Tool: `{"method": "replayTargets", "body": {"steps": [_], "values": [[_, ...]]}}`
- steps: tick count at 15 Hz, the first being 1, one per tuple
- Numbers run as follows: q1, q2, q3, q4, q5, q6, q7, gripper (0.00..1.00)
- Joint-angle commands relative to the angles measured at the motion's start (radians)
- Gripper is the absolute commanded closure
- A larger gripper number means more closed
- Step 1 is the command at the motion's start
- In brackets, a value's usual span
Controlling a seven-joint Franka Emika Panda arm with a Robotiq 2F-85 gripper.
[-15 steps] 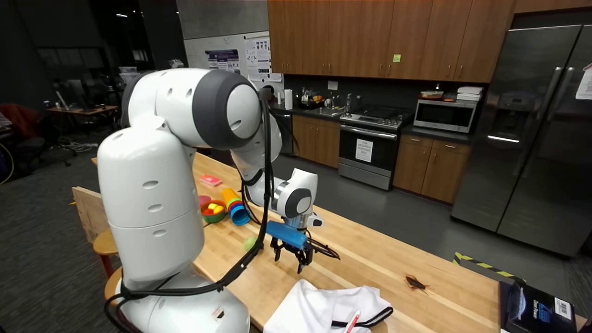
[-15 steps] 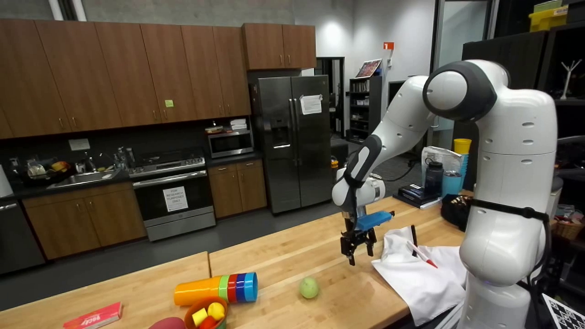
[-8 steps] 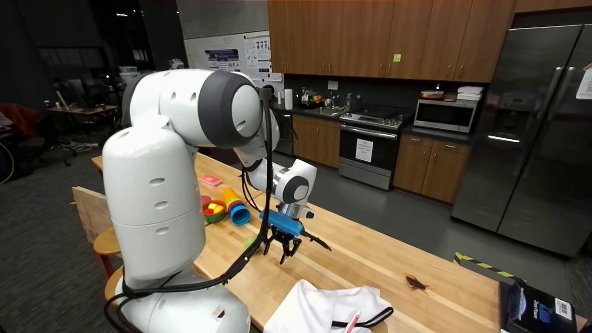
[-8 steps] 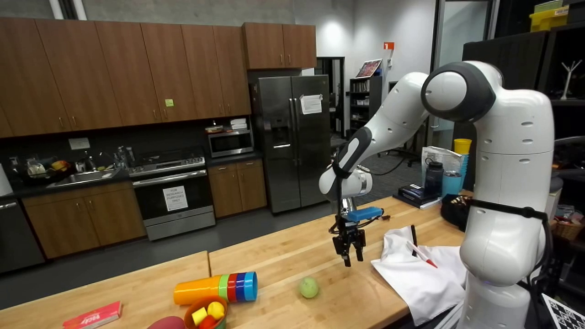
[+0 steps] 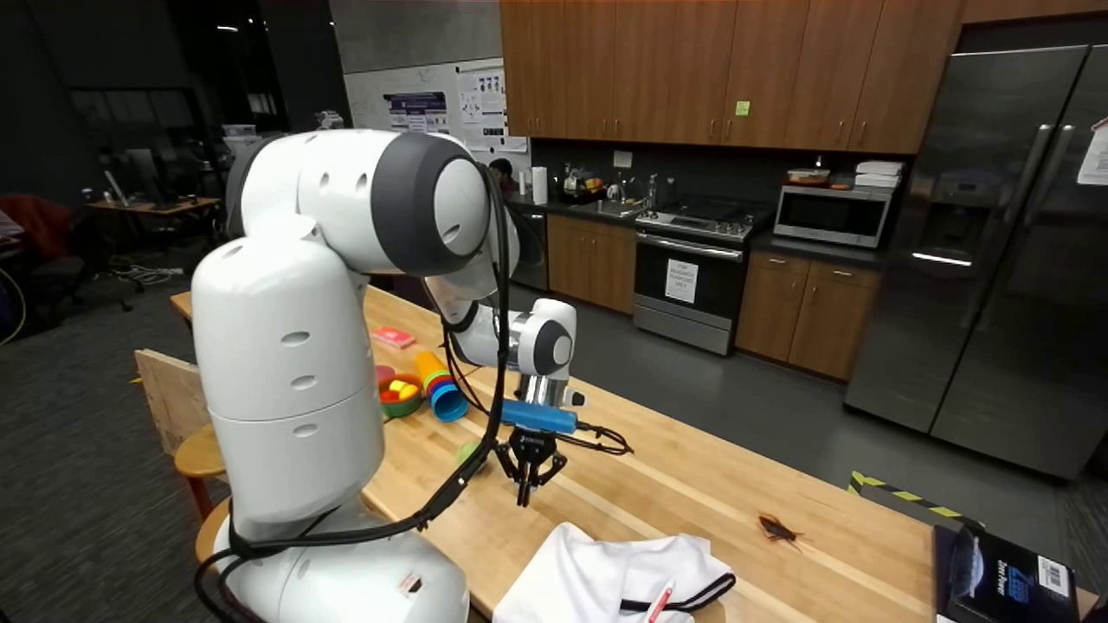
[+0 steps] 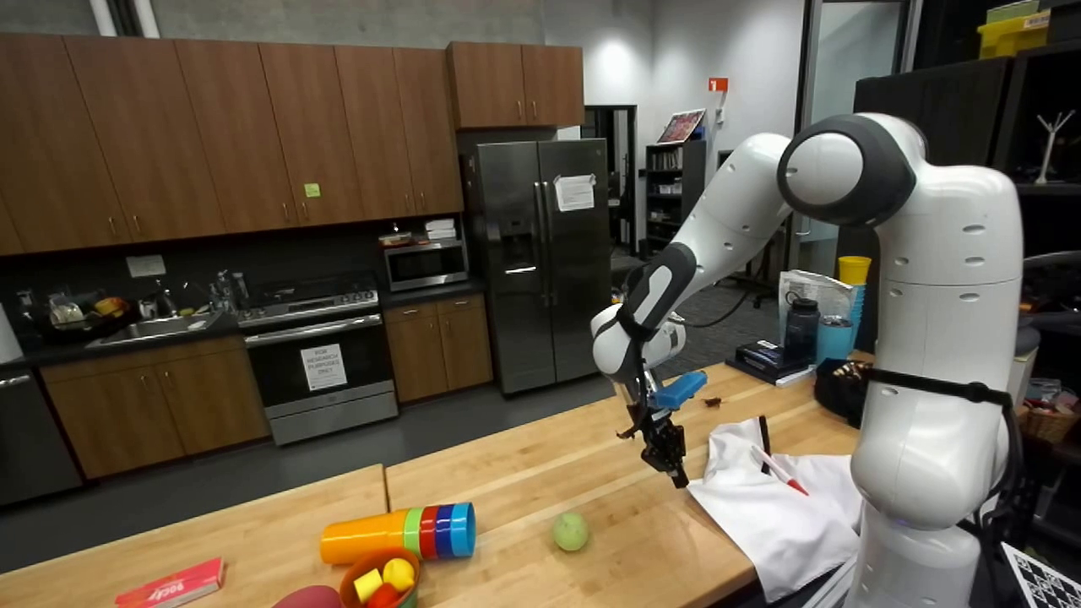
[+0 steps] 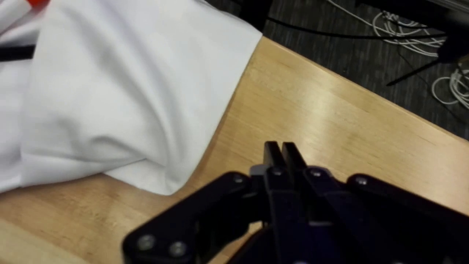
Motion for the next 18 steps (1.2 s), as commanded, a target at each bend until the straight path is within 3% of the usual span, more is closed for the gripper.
{"method": "replayTargets", "body": {"steps": [1, 7, 8, 11, 13, 15, 18], "values": [[0.048, 0.033, 0.039, -0.005, -0.077, 0.107, 0.001, 1.0], [0.205, 0.223, 0.175, 0.142, -0.065, 0.274, 0.112, 1.0], [0.121, 0.101, 0.131, 0.009, -0.06, 0.317, -0.048, 1.0], [0.1, 0.119, 0.113, 0.011, -0.071, 0.362, -0.112, 1.0], [0.078, 0.089, 0.106, -0.046, -0.076, 0.401, -0.161, 1.0], [0.014, 0.089, 0.073, -0.048, -0.063, 0.449, -0.235, 1.0], [-0.023, 0.062, 0.052, -0.084, -0.05, 0.553, -0.247, 1.0]]}}
